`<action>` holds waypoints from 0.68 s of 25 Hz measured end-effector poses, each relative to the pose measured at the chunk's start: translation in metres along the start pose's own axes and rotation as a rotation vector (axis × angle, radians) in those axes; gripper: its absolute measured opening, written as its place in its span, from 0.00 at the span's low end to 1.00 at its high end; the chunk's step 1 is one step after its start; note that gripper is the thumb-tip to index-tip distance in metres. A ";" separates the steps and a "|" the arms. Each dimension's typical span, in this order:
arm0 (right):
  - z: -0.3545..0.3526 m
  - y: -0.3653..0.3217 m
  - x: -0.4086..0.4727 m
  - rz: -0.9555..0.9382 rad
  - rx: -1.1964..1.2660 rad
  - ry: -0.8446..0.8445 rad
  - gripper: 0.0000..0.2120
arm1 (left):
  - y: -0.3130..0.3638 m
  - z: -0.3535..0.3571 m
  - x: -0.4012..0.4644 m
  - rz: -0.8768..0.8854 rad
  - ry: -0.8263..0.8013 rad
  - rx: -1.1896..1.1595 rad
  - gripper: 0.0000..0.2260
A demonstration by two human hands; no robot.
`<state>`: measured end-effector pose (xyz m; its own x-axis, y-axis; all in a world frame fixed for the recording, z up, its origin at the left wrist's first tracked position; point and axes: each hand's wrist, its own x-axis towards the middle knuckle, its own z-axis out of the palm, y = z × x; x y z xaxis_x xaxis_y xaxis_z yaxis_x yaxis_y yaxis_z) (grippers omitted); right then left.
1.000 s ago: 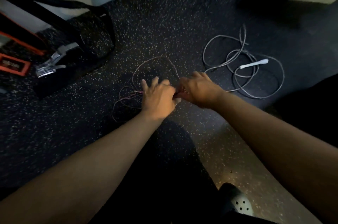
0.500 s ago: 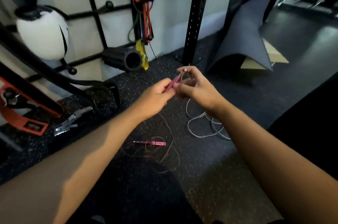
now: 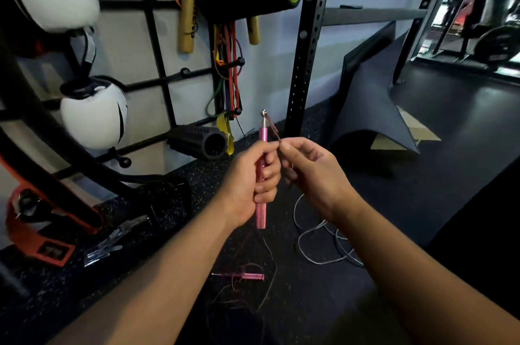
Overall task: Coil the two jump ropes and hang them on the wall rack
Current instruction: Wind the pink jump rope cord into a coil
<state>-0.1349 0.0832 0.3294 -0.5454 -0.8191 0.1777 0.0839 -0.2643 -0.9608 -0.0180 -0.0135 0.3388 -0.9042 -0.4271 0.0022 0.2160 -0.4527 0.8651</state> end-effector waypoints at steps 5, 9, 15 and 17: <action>0.004 -0.005 0.001 -0.010 -0.030 0.035 0.07 | 0.028 0.013 0.019 0.097 -0.125 -0.070 0.14; 0.008 -0.003 -0.007 0.028 -0.246 -0.058 0.07 | 0.048 0.015 0.032 0.232 -0.026 -0.085 0.14; -0.012 -0.054 -0.008 0.122 -0.632 -0.226 0.09 | 0.064 -0.002 0.024 0.315 0.091 0.867 0.12; -0.017 -0.085 -0.010 0.042 -0.713 -0.204 0.08 | 0.062 0.001 0.012 0.237 0.004 1.014 0.12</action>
<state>-0.1512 0.1225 0.4054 -0.3823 -0.9178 0.1073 -0.4984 0.1070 -0.8603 -0.0158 -0.0459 0.3928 -0.8774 -0.4224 0.2275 -0.0243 0.5127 0.8582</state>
